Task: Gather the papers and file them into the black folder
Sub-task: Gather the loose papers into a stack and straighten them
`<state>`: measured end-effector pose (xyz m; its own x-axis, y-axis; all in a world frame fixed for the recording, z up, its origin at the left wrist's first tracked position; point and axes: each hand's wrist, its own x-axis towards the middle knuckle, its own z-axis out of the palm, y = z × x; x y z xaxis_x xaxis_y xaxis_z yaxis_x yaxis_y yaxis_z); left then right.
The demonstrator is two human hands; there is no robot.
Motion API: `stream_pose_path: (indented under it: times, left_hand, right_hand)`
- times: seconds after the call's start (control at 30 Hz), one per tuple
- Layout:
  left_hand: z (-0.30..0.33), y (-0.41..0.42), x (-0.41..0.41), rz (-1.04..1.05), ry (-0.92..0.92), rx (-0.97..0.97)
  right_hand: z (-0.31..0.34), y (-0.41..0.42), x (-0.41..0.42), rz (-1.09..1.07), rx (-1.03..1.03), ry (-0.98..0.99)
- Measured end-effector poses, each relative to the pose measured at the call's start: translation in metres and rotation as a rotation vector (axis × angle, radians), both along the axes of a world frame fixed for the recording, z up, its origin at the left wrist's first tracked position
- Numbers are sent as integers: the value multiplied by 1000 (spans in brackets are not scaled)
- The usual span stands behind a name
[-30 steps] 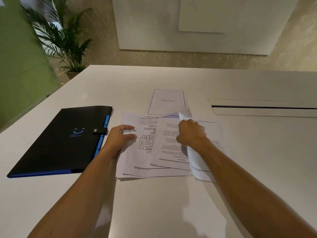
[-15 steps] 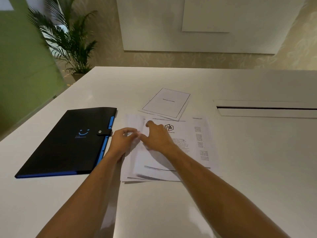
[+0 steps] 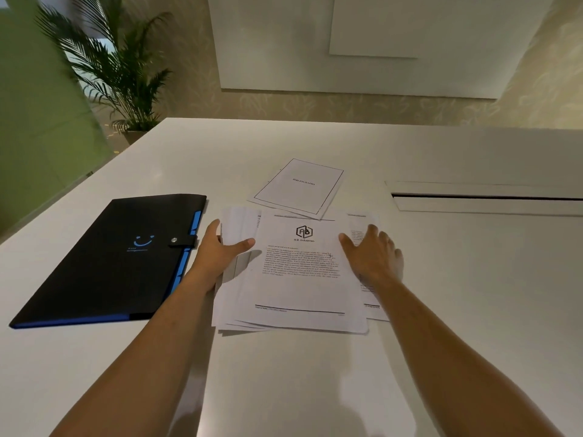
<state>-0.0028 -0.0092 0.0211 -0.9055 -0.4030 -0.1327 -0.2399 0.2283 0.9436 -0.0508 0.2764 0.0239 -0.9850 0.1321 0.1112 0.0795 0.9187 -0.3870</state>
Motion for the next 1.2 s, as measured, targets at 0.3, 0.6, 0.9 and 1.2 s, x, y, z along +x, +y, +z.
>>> stream_pose_path:
  times: [0.3, 0.6, 0.9, 1.2]
  left_hand:
    - [5, 22, -5, -66, -81, 75]
    - [10, 57, -10, -203, -98, 211]
    - [21, 46, -5, -249, -265, 537]
    - [16, 54, 3, -145, -69, 264]
  right_hand:
    - [-20, -17, 9, 108, -71, -1]
    - [-5, -28, 28, 146, -258, -2]
    - [3, -19, 24, 44, -329, -52]
    - [7, -3, 20, -57, -518, -92]
